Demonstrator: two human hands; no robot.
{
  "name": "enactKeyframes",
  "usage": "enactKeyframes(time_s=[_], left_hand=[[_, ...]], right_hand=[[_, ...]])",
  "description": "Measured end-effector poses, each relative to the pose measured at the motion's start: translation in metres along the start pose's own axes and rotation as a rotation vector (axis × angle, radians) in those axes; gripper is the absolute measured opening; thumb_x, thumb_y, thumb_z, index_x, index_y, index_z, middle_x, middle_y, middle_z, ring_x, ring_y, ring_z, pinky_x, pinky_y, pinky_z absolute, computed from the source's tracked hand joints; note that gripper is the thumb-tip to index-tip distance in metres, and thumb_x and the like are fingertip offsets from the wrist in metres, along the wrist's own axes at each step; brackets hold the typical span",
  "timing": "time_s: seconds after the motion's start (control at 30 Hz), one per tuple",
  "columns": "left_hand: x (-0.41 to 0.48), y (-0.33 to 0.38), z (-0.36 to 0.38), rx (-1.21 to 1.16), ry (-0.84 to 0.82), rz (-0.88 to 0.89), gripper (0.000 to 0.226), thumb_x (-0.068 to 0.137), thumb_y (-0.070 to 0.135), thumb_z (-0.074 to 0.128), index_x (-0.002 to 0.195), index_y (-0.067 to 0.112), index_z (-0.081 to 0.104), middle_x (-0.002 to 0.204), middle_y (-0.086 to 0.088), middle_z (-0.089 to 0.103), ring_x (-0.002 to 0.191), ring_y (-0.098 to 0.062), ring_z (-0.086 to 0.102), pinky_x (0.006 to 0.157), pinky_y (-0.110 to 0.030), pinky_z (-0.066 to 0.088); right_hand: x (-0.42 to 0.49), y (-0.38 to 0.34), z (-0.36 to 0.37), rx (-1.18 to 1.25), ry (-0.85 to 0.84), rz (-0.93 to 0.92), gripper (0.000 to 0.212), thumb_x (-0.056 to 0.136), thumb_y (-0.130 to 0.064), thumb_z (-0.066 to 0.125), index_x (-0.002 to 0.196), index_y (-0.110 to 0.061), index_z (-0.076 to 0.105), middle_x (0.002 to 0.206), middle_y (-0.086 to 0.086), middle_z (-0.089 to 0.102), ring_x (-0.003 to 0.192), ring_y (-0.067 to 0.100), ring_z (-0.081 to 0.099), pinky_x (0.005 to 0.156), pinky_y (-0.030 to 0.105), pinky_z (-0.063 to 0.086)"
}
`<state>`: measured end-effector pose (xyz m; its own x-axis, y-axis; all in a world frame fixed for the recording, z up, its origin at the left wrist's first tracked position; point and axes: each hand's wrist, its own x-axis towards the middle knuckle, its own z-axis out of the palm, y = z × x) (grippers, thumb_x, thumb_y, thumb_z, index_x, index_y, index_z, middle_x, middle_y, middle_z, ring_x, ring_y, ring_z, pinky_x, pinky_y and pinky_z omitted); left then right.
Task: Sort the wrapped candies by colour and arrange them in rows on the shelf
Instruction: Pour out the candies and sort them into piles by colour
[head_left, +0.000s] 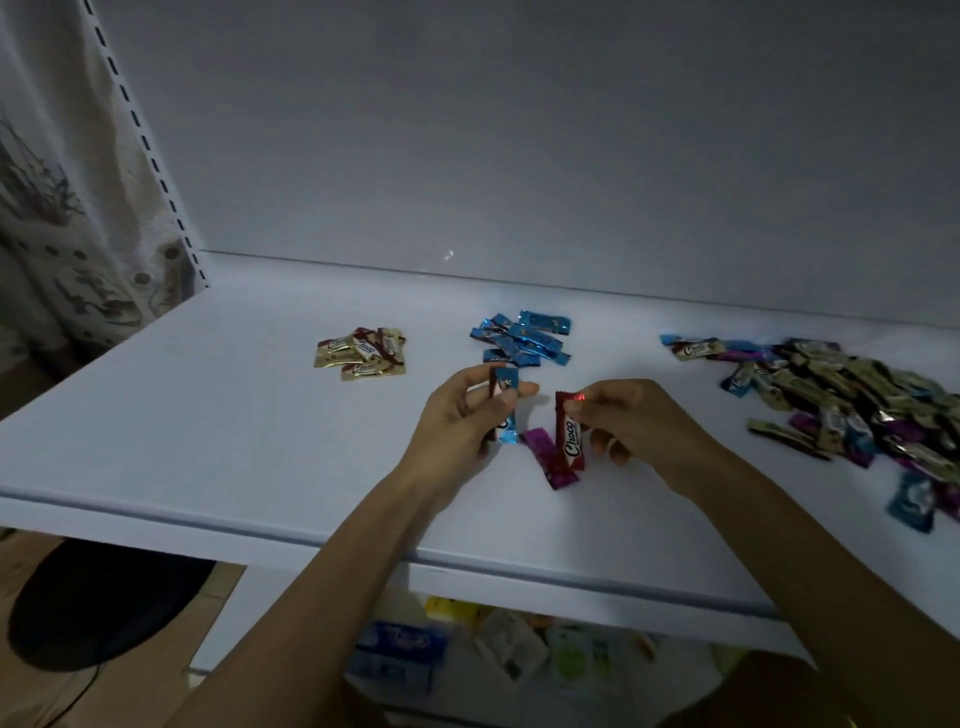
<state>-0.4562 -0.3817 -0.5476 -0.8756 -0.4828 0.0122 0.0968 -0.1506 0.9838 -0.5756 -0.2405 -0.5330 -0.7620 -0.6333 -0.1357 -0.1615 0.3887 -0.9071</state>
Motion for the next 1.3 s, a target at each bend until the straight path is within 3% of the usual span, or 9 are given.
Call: enactKeyframes(time_s=[0.13,0.3,0.37,0.53,0.63,0.77,0.9,1.17,1.3], left_hand=[[-0.001,-0.004,-0.004,0.037,0.066,0.026,0.019,0.093,0.018,0.055,0.107,0.008,0.063,0.093,0.007,0.074,0.044,0.000,0.043,0.042,-0.013,0.030],[-0.003,-0.008,-0.002,0.155,0.044,0.041,0.014,0.085,0.024,0.064,0.098,0.025,0.071,0.088,-0.015,0.066,0.076,-0.015,0.056,0.062,-0.026,0.039],[-0.004,-0.008,-0.001,0.156,0.061,0.011,0.013,0.086,0.024,0.063,0.097,0.026,0.069,0.091,-0.006,0.071,0.082,-0.007,0.062,0.064,-0.019,0.045],[-0.007,-0.007,0.002,0.198,0.094,0.024,0.010,0.093,0.029,0.056,0.098,0.031,0.065,0.063,0.011,0.064,0.052,0.004,0.048,0.044,-0.014,0.033],[-0.005,-0.006,0.003,0.142,0.162,0.047,0.012,0.096,0.031,0.051,0.103,0.028,0.060,0.055,0.015,0.060,0.044,0.003,0.044,0.042,-0.013,0.029],[-0.008,0.001,-0.006,-0.042,0.412,0.133,0.014,0.098,0.030,0.050,0.106,0.021,0.056,0.061,0.007,0.057,0.048,-0.003,0.044,0.041,-0.014,0.031],[-0.015,0.012,-0.032,-0.032,0.582,0.233,0.010,0.101,0.024,0.045,0.102,0.028,0.055,0.072,-0.001,0.053,0.048,-0.003,0.038,0.040,-0.014,0.031],[-0.048,0.004,-0.071,0.200,0.604,0.268,0.032,0.099,0.023,0.049,0.129,0.033,0.055,0.067,0.008,0.057,0.049,-0.003,0.043,0.046,-0.014,0.035],[-0.046,0.011,-0.069,0.190,0.553,0.271,0.031,0.099,0.020,0.049,0.122,0.040,0.056,0.079,0.006,0.063,0.055,-0.003,0.052,0.051,-0.010,0.040]], right_hand=[[-0.001,0.005,-0.004,0.027,0.019,-0.010,0.009,0.088,-0.020,0.065,0.083,-0.014,0.068,0.065,-0.003,0.065,0.048,0.006,0.054,0.046,0.021,0.038],[0.006,0.007,-0.002,0.040,0.052,0.020,0.011,0.092,-0.025,0.059,0.087,-0.020,0.068,0.068,0.000,0.064,0.057,0.011,0.052,0.049,0.022,0.037],[0.008,0.007,-0.001,0.024,0.062,0.033,0.014,0.095,-0.024,0.055,0.096,-0.020,0.067,0.070,0.000,0.062,0.057,0.009,0.051,0.049,0.019,0.037],[0.015,0.010,-0.012,-0.097,0.151,-0.051,0.014,0.092,-0.024,0.059,0.100,-0.018,0.068,0.091,-0.002,0.064,0.082,0.013,0.060,0.061,0.019,0.043],[0.016,0.001,-0.007,-0.043,0.107,-0.047,0.007,0.087,-0.022,0.066,0.085,-0.015,0.066,0.077,-0.003,0.064,0.067,0.010,0.059,0.053,0.017,0.040],[0.019,-0.021,0.032,0.021,-0.121,-0.058,0.010,0.086,-0.015,0.068,0.090,-0.009,0.061,0.077,0.009,0.068,0.053,0.009,0.063,0.046,0.019,0.048],[0.036,-0.040,0.083,0.032,-0.249,-0.060,0.014,0.085,-0.016,0.070,0.091,-0.009,0.059,0.085,0.013,0.071,0.064,0.019,0.068,0.068,0.036,0.058],[0.049,-0.057,0.147,-0.435,-0.184,-0.253,0.020,0.082,-0.025,0.072,0.097,-0.016,0.062,0.088,0.001,0.064,0.075,0.015,0.059,0.056,0.024,0.044],[0.029,-0.066,0.137,0.081,-0.189,-0.289,0.027,0.097,-0.038,0.048,0.099,-0.017,0.065,0.085,0.003,0.065,0.060,0.013,0.055,0.046,0.023,0.040]])
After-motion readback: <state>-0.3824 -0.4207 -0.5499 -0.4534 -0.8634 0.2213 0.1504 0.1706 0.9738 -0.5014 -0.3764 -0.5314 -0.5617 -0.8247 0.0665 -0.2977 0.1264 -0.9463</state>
